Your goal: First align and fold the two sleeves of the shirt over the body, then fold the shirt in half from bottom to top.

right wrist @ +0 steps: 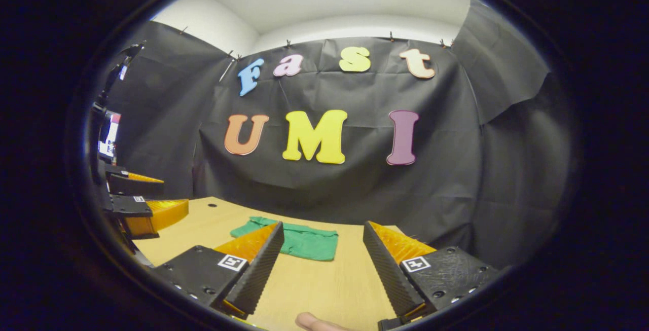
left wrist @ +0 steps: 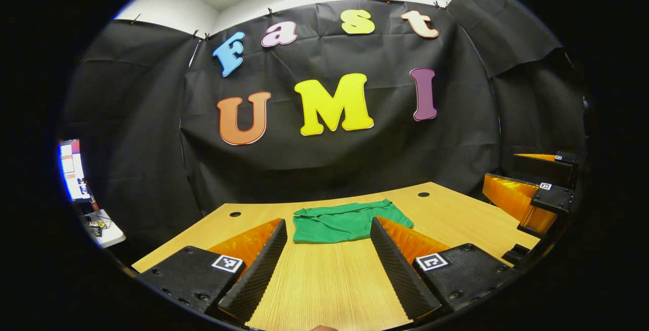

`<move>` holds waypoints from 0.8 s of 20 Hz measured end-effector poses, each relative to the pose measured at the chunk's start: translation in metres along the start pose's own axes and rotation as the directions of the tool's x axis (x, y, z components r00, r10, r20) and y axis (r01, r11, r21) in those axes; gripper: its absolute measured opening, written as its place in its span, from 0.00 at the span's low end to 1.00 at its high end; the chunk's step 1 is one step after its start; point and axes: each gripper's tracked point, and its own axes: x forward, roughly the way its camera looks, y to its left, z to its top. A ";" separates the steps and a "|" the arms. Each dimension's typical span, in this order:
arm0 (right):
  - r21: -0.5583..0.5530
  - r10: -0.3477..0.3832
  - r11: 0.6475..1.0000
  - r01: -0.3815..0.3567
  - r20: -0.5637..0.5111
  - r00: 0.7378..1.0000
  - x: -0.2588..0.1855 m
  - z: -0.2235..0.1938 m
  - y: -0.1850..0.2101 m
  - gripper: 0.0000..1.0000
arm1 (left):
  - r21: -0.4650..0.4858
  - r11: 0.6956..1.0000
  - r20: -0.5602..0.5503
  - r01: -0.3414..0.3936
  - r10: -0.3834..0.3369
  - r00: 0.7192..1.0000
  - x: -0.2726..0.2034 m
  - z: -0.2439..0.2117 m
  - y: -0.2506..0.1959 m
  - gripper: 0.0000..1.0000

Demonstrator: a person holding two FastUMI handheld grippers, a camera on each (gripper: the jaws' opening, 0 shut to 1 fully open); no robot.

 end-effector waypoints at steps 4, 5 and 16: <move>0.014 0.045 0.999 -0.044 -0.037 0.998 0.003 -0.007 0.025 0.95 | -0.010 1.000 -0.004 -0.016 0.016 1.000 -0.002 0.000 0.009 1.00; 0.010 0.046 0.999 -0.045 -0.049 0.998 0.005 -0.009 0.029 0.95 | -0.016 1.000 -0.005 -0.021 0.021 1.000 -0.002 -0.001 0.011 1.00; 0.017 0.048 0.999 -0.047 -0.050 0.998 0.005 -0.011 0.026 0.95 | -0.018 1.000 0.015 -0.019 0.019 1.000 -0.003 0.003 0.009 1.00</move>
